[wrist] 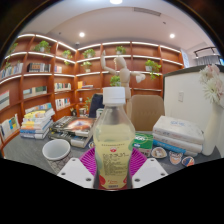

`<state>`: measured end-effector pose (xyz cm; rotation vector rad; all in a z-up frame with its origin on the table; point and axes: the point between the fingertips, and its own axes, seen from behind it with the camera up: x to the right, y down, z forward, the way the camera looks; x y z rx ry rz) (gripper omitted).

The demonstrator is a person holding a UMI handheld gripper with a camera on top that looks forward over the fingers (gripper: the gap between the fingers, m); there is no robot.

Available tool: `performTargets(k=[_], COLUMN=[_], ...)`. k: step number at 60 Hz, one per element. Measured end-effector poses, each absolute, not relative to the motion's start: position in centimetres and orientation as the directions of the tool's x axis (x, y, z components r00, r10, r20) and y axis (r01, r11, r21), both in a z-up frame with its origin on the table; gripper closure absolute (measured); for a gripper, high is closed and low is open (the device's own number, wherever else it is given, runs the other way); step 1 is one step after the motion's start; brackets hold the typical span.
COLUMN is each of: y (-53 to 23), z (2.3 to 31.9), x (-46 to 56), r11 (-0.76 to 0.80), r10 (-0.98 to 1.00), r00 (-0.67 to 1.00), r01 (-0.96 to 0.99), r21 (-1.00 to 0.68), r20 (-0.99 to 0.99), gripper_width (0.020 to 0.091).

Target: Pour water

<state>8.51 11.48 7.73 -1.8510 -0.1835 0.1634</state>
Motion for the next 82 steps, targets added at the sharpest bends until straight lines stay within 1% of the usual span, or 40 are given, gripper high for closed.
performTargets(k=[7,9,13,19,22,28,31,37,43,51,60,66,73,82], y=[11.1,11.1,10.9,10.7,10.2,8.7,7.5,4.5,1.4,-1.1,-2.7,-3.4,-4.0,-4.0], z=[7.9,7.9,8.0,7.7,7.1,6.7,6.8,7.5,9.3,12.6,15.3,16.5,16.9,18.4], x=[8.5,8.5,8.7,8.8,8.8,8.2,8.0,7.8,7.3,7.8,9.0,9.9,11.0,12.5], r11=[-0.248,-0.245,-0.245,-0.270,-0.296,-0.327,-0.344,-0.402,-0.455,-0.454,-0.438,-0.431,-0.436,-0.403], r10=[0.192,0.188,0.178,0.171,0.175,0.189,0.188,0.173,0.157,0.138,0.095,0.071,0.054,0.022], r00=[0.981,0.982,0.984,0.985,0.984,0.981,0.981,0.985,0.987,0.990,0.994,0.995,0.997,0.998], r01=[0.051,0.045,0.036,0.056,0.083,0.102,0.102,0.085,0.044,0.041,-0.006,-0.032,-0.031,-0.052], r21=[-0.967,-0.968,-0.969,-0.961,-0.952,-0.940,-0.933,-0.912,-0.889,-0.890,-0.899,-0.902,-0.900,-0.914], r20=[0.003,-0.002,-0.008,0.009,0.032,0.041,0.038,0.015,-0.032,-0.025,-0.053,-0.069,-0.061,-0.067], gripper_width=[0.0727,0.0713,0.0646,0.0596,0.0538,0.0356,0.0315,0.0311,0.0310,0.0309,0.0306,0.0306,0.0303,0.0303])
